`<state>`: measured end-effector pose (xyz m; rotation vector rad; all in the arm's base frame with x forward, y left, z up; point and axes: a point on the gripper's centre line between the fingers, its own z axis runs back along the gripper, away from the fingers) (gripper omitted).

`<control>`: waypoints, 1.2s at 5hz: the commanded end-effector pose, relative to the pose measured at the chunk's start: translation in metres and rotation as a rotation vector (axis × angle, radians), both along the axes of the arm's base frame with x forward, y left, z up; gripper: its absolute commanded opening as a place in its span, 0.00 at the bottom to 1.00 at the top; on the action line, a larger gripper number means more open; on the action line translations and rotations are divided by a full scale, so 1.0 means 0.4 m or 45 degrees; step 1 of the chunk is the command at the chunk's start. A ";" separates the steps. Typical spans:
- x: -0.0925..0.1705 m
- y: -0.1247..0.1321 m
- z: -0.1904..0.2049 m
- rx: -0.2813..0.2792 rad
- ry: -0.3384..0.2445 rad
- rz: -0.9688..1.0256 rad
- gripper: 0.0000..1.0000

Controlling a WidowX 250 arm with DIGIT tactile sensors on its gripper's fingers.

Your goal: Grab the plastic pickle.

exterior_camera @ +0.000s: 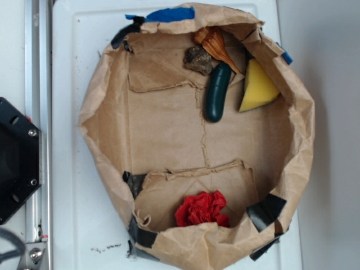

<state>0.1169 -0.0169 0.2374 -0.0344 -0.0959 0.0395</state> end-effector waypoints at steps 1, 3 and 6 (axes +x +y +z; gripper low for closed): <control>0.000 0.000 0.000 0.000 0.000 0.000 1.00; 0.175 0.026 -0.036 -0.076 0.046 0.191 1.00; 0.207 0.070 -0.047 -0.335 -0.032 0.758 1.00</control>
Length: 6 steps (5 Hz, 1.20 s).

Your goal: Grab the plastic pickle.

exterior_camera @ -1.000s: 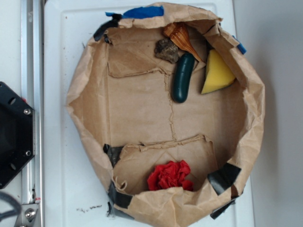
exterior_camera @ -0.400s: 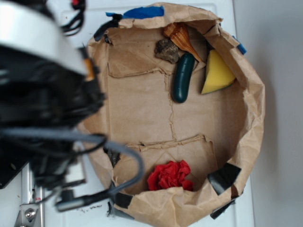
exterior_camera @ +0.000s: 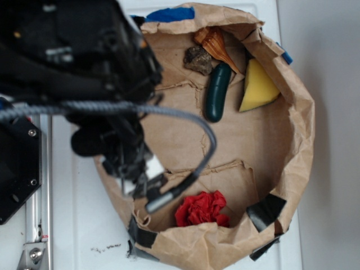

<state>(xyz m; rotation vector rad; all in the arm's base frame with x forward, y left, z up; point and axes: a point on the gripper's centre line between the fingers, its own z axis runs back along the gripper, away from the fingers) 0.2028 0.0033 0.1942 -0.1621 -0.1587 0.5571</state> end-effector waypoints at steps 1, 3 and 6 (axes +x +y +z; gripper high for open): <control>-0.008 0.019 0.062 -0.150 0.013 0.102 1.00; 0.054 0.065 -0.063 -0.076 0.114 0.162 1.00; 0.144 0.128 -0.275 0.072 0.178 0.337 1.00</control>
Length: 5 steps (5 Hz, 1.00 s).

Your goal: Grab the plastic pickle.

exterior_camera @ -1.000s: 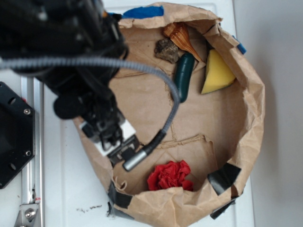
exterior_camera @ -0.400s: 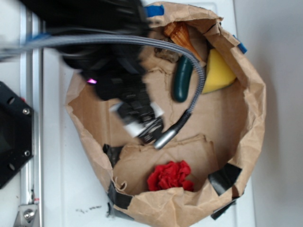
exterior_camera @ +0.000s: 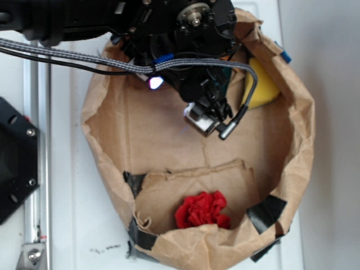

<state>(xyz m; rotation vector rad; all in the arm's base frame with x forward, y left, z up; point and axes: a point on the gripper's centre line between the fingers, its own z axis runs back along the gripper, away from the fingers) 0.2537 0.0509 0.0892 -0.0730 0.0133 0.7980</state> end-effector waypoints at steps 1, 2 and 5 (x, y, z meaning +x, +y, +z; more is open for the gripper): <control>0.047 -0.015 -0.014 0.120 -0.142 0.040 1.00; 0.070 -0.023 0.000 0.183 -0.225 0.036 1.00; 0.086 -0.011 -0.020 0.198 -0.239 0.014 1.00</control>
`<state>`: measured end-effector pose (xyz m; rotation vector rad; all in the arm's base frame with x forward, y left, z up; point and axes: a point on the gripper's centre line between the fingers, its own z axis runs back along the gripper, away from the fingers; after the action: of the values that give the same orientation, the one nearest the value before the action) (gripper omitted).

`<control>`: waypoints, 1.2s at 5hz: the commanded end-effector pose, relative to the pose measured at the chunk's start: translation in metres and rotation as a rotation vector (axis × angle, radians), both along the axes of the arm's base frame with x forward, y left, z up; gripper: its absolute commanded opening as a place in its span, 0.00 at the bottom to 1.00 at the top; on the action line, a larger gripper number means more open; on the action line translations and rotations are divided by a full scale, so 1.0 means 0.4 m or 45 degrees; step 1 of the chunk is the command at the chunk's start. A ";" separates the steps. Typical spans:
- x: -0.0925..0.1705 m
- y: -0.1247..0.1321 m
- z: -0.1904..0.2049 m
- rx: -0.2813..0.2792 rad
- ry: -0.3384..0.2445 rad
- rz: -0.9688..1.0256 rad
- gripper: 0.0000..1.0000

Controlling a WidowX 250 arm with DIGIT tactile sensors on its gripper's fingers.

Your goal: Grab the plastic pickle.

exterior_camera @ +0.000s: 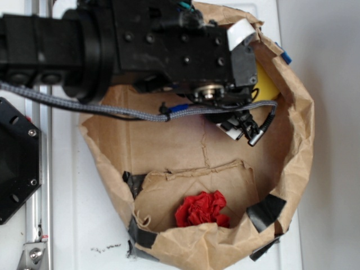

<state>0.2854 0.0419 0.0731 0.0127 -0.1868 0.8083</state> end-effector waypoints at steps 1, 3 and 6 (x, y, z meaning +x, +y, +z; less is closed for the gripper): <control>0.014 0.022 0.010 0.005 -0.031 0.015 1.00; 0.031 0.023 -0.011 -0.044 0.001 -0.029 1.00; 0.045 0.039 -0.044 -0.078 0.011 0.145 1.00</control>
<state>0.2988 0.0442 0.0393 -0.0124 -0.0961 0.8941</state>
